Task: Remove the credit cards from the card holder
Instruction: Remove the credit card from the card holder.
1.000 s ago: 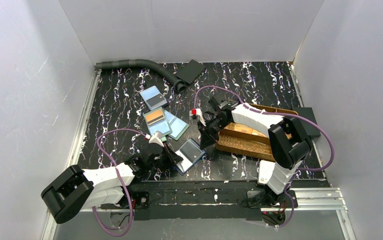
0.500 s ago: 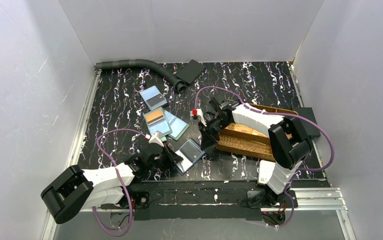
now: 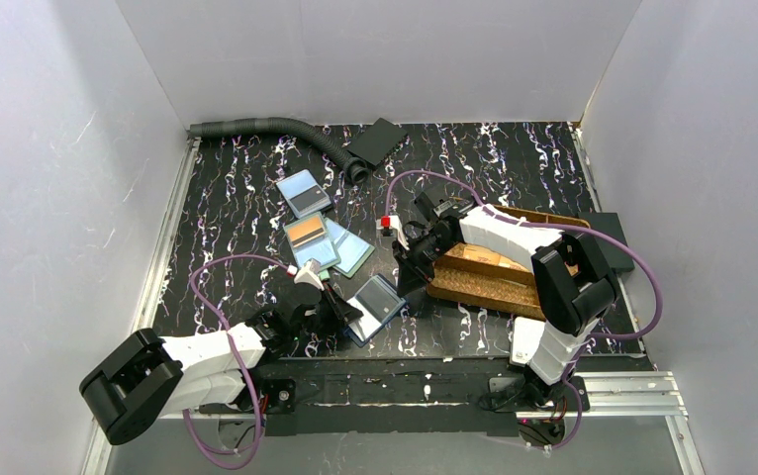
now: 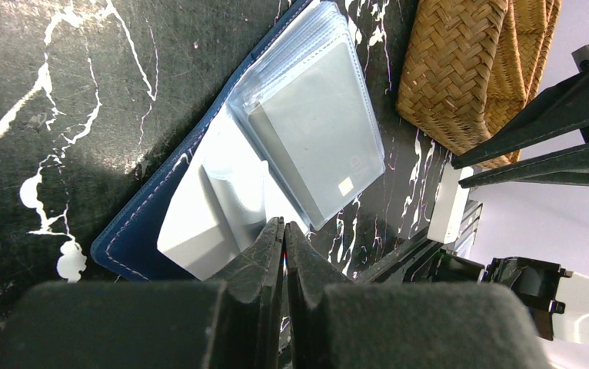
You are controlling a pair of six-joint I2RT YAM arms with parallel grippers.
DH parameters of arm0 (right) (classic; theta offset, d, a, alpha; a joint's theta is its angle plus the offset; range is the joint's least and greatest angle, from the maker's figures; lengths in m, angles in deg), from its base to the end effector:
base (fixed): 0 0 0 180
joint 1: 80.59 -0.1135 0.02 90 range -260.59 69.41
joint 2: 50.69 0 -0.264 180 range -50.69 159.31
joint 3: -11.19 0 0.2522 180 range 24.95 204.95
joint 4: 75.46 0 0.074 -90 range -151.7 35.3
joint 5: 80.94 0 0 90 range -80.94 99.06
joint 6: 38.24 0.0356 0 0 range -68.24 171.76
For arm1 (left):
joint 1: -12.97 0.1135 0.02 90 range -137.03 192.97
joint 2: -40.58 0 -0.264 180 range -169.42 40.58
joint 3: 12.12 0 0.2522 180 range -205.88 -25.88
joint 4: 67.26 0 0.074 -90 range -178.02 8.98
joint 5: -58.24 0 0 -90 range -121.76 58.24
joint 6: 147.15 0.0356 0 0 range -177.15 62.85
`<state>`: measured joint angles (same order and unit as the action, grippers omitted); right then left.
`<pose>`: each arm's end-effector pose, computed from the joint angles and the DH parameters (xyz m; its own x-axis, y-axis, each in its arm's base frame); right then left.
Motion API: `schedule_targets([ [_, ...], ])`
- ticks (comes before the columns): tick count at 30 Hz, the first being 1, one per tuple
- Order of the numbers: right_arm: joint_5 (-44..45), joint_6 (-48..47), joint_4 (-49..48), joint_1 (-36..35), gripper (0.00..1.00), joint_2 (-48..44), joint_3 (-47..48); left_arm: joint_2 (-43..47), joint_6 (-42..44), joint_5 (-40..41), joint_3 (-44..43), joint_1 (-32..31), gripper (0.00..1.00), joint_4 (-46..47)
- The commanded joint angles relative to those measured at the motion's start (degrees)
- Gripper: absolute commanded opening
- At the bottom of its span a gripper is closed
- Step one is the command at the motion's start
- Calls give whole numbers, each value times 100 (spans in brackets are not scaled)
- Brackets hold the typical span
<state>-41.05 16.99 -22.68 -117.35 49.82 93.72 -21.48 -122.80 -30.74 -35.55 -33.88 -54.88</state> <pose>0.2560 0.2253 0.2038 -0.2870 -0.6709 -0.6838 -0.9130 -0.0245 0.4072 0.1315 -0.1394 0.1408 -0.7793 -0.5005 -0.3770 0.0207 0.5807 -0.8138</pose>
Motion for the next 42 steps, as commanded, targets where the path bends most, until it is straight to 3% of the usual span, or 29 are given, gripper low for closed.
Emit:
schedule_targets([
  [1, -169, -104, 44, 38, 20, -269, -1, 95, 18, 83, 18, -23, 3, -56],
  [42, 449, 365, -620, 62, 23, -712, -268, 449, 21, 39, -53, -14, 3, -56],
])
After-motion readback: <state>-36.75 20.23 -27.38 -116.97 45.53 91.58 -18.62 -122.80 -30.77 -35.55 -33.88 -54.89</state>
